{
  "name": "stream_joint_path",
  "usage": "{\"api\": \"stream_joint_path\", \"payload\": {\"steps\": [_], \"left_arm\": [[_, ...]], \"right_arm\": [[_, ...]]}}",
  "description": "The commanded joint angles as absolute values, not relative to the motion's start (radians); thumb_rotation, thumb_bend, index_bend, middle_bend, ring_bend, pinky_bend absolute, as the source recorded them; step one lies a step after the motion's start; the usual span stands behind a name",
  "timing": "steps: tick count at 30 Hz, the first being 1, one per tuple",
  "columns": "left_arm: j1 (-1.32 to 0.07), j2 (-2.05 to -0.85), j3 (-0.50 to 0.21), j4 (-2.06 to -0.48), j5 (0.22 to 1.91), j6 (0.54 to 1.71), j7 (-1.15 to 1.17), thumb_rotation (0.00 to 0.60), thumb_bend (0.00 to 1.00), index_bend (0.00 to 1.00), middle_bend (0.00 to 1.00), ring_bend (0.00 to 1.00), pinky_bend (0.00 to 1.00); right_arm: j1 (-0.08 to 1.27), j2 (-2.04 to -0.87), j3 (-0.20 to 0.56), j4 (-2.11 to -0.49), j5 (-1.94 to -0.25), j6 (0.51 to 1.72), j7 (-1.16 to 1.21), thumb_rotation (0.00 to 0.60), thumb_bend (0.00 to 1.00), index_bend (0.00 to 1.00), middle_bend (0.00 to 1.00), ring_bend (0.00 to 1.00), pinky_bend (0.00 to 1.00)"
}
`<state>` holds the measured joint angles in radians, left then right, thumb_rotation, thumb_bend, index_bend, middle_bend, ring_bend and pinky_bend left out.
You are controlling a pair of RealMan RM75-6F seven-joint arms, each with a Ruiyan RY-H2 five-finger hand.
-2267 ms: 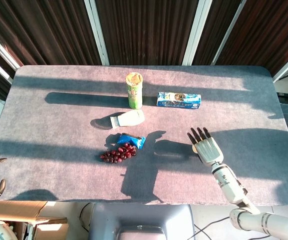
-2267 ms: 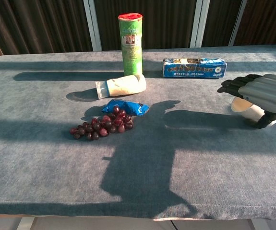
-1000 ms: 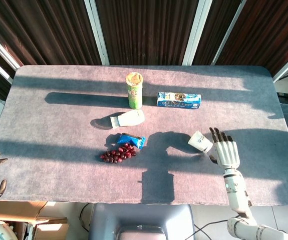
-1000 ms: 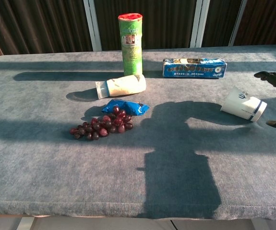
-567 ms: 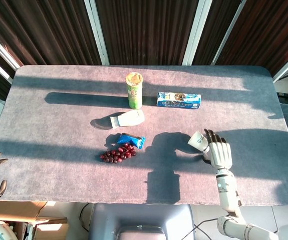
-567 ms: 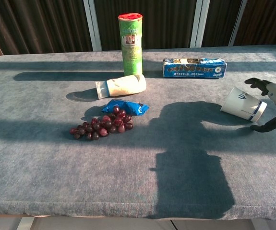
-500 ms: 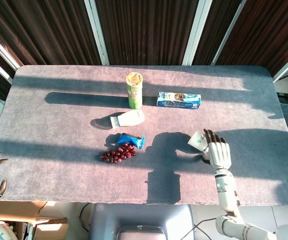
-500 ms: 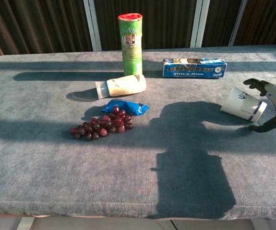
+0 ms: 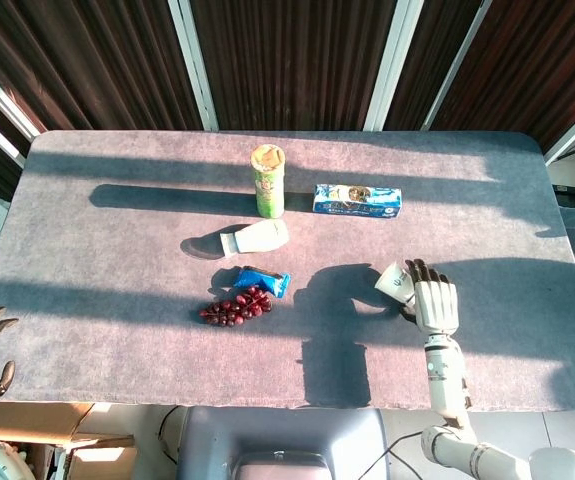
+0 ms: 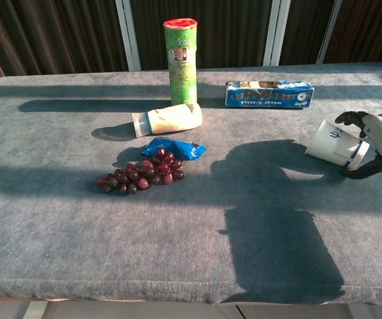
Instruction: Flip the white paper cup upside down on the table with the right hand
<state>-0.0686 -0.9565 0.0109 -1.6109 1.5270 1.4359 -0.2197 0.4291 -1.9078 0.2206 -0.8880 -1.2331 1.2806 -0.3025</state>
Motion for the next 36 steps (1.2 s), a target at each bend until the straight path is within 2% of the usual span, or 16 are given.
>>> {"api": "stream_joint_path", "payload": {"steps": [1, 6, 9, 14, 21, 26, 30, 36], "left_arm": [[-0.069, -0.956, 0.011, -1.611, 1.526, 1.435, -0.220, 0.600, 0.48, 0.21, 0.08, 0.00, 0.13], [-0.069, -0.955, 0.011, -1.612, 1.524, 1.432, -0.221, 0.600, 0.48, 0.21, 0.08, 0.00, 0.13], [-0.070, -0.954, 0.011, -1.612, 1.523, 1.431, -0.222, 0.600, 0.48, 0.21, 0.09, 0.00, 0.13], [-0.070, -0.953, 0.012, -1.613, 1.522, 1.430, -0.223, 0.600, 0.48, 0.21, 0.09, 0.00, 0.13], [-0.070, -0.951, 0.013, -1.614, 1.525, 1.430, -0.226, 0.600, 0.48, 0.21, 0.09, 0.00, 0.13], [-0.069, -0.950, 0.012, -1.614, 1.520, 1.430, -0.231, 0.600, 0.49, 0.21, 0.09, 0.00, 0.13], [-0.070, -0.948, 0.013, -1.617, 1.521, 1.428, -0.231, 0.600, 0.48, 0.21, 0.09, 0.00, 0.13], [-0.070, -0.944, 0.016, -1.620, 1.521, 1.424, -0.234, 0.600, 0.48, 0.21, 0.09, 0.00, 0.13]], "right_arm": [[0.437, -1.926, 0.221, -0.843, -1.247, 1.281, -0.286, 0.600, 0.49, 0.38, 0.34, 0.40, 0.56], [0.444, -1.940, 0.216, -0.785, -1.268, 1.288, -0.271, 0.600, 0.75, 0.50, 0.41, 0.49, 0.63], [0.447, -1.937, 0.210, -0.768, -1.288, 1.302, -0.272, 0.600, 0.85, 0.56, 0.45, 0.53, 0.66], [0.451, -1.916, 0.208, -0.782, -1.312, 1.330, -0.299, 0.600, 0.92, 0.62, 0.48, 0.55, 0.67], [0.452, -1.837, 0.201, -0.907, -1.332, 1.340, -0.396, 0.600, 0.99, 0.67, 0.50, 0.57, 0.69], [0.466, -1.680, 0.175, -1.170, -1.331, 1.272, -0.611, 0.600, 1.00, 0.68, 0.51, 0.57, 0.69], [0.501, -1.506, 0.145, -1.428, -1.331, 1.202, -0.899, 0.600, 1.00, 0.69, 0.51, 0.57, 0.69], [0.532, -1.354, 0.092, -1.610, -1.382, 1.180, -1.182, 0.600, 1.00, 0.69, 0.51, 0.56, 0.67]]}}
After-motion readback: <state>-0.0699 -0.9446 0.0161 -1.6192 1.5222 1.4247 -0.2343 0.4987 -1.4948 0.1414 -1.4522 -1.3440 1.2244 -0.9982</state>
